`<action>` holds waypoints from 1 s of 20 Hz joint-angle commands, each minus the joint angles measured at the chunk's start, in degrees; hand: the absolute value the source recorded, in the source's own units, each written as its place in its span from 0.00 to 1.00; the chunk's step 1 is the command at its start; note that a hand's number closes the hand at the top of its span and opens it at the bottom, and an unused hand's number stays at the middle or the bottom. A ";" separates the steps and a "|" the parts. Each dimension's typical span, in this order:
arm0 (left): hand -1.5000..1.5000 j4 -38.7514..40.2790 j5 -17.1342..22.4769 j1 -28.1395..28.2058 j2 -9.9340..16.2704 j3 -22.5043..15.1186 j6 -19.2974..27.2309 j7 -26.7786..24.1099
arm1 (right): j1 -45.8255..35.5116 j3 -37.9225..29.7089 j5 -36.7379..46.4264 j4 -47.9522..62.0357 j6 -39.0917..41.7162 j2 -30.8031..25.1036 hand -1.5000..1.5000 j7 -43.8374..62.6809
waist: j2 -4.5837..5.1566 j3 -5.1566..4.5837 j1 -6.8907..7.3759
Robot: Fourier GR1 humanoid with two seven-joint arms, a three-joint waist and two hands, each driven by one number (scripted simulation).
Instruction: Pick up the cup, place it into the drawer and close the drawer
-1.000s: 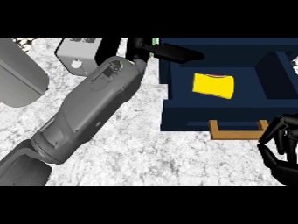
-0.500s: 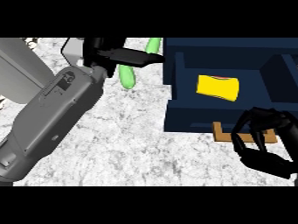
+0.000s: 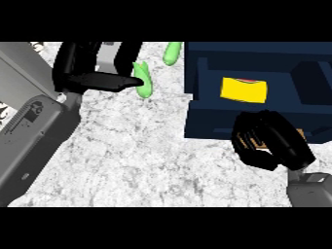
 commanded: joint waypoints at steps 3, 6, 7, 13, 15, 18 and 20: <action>0.00 -7.10 0.53 7.08 4.04 2.14 -2.40 0.00 | -8.71 2.12 10.86 20.84 -8.63 0.08 1.00 -6.92 | 0.29 0.08 0.64; 0.00 -9.40 1.01 10.29 6.92 4.75 -4.79 -0.28 | -14.64 2.98 14.19 30.53 -11.92 4.17 1.00 -5.81 | 0.27 0.06 0.25; 0.00 -10.52 0.63 13.95 7.11 5.02 -4.33 -0.58 | -13.69 0.87 12.51 33.32 -13.78 2.92 1.00 -10.42 | 0.20 0.07 -0.33; 0.00 -10.71 1.88 15.04 8.61 8.33 -8.40 0.96 | -28.06 -4.70 12.32 55.56 -17.73 4.92 1.00 -15.25 | 0.60 0.10 -0.01; 0.00 -11.29 1.10 19.62 8.54 8.99 -10.45 -3.47 | -29.34 -5.66 12.40 60.52 -19.35 5.76 1.00 -16.13 | 0.67 0.08 0.15; 0.00 -12.70 0.49 20.51 7.15 8.51 -9.60 -3.52 | -35.66 -8.40 11.27 67.36 -17.67 3.73 1.00 -18.61 | 0.84 0.09 0.67; 0.00 -10.09 1.05 17.90 7.40 9.26 -11.05 -1.83 | -39.80 -9.57 11.07 71.43 -16.59 3.55 1.00 -18.23 | 1.13 0.10 0.59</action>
